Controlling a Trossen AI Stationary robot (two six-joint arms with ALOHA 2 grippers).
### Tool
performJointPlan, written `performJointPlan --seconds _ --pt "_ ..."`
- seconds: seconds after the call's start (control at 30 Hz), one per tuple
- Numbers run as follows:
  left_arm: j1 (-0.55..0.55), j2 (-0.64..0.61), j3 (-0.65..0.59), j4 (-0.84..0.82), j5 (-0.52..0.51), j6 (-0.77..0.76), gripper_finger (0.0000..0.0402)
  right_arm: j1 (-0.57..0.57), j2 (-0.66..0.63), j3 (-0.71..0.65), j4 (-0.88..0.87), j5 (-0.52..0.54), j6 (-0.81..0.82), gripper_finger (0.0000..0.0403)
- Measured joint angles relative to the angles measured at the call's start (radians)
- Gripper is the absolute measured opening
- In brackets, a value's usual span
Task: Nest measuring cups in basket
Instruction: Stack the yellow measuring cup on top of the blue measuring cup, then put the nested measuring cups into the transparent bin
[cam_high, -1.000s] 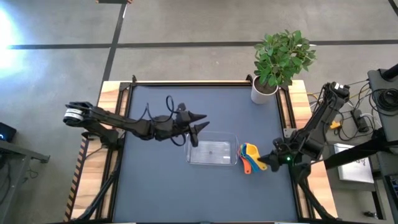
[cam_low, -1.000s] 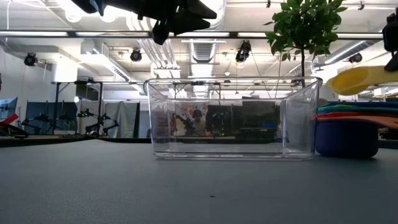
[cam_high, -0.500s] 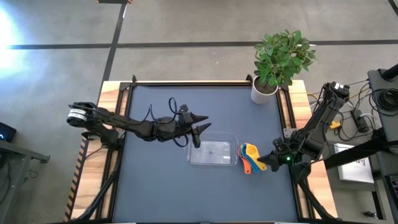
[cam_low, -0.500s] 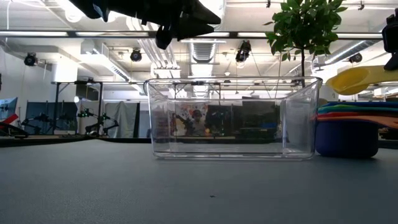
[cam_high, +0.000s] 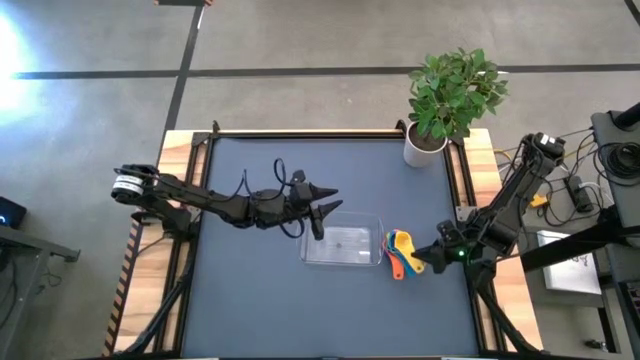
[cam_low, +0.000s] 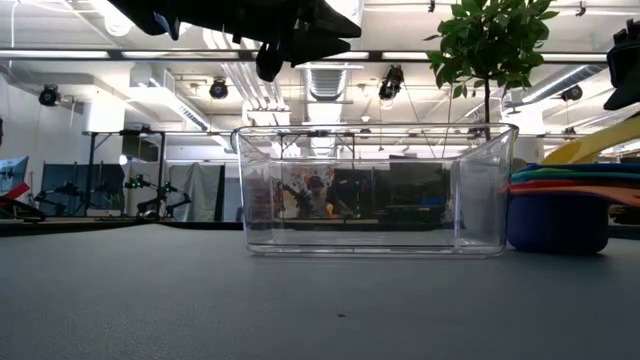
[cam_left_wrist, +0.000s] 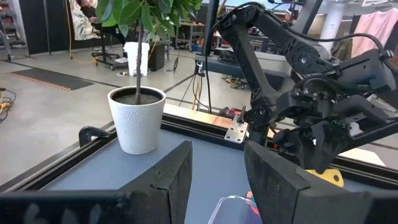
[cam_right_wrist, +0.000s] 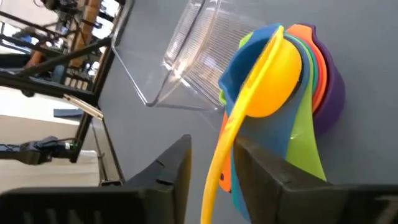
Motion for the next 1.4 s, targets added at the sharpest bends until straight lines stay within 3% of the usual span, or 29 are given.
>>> performJointPlan --seconds 0.23,0.43,0.57,0.9,1.03,1.17,1.4 --pt "0.0 0.0 0.0 -0.004 0.0 0.0 0.013 -0.008 -0.014 0.068 -0.056 -0.026 -0.15 0.0162" --pt "0.0 0.0 0.0 -0.005 0.0 0.001 0.013 -0.011 0.008 0.241 -0.279 -0.016 -0.262 0.0172" --pt "0.0 0.0 0.0 -0.008 0.001 0.001 0.013 -0.029 0.079 0.333 -0.445 -0.027 -0.234 0.0171" --pt "0.0 0.0 -0.001 -0.013 0.028 0.001 0.013 -0.083 0.329 0.472 -0.714 -0.17 -0.212 0.0171" --pt "0.0 0.0 -0.001 -0.013 0.045 0.001 0.013 -0.104 0.356 0.486 -0.72 -0.247 -0.156 0.0172" --pt "0.0 0.0 -0.001 -0.013 0.045 0.006 0.013 -0.121 0.366 0.488 -0.694 -0.258 -0.214 0.019" --pt "0.0 0.0 -0.001 -0.013 0.076 0.006 0.013 -0.176 0.373 0.488 -0.576 -0.284 -0.345 0.0274"
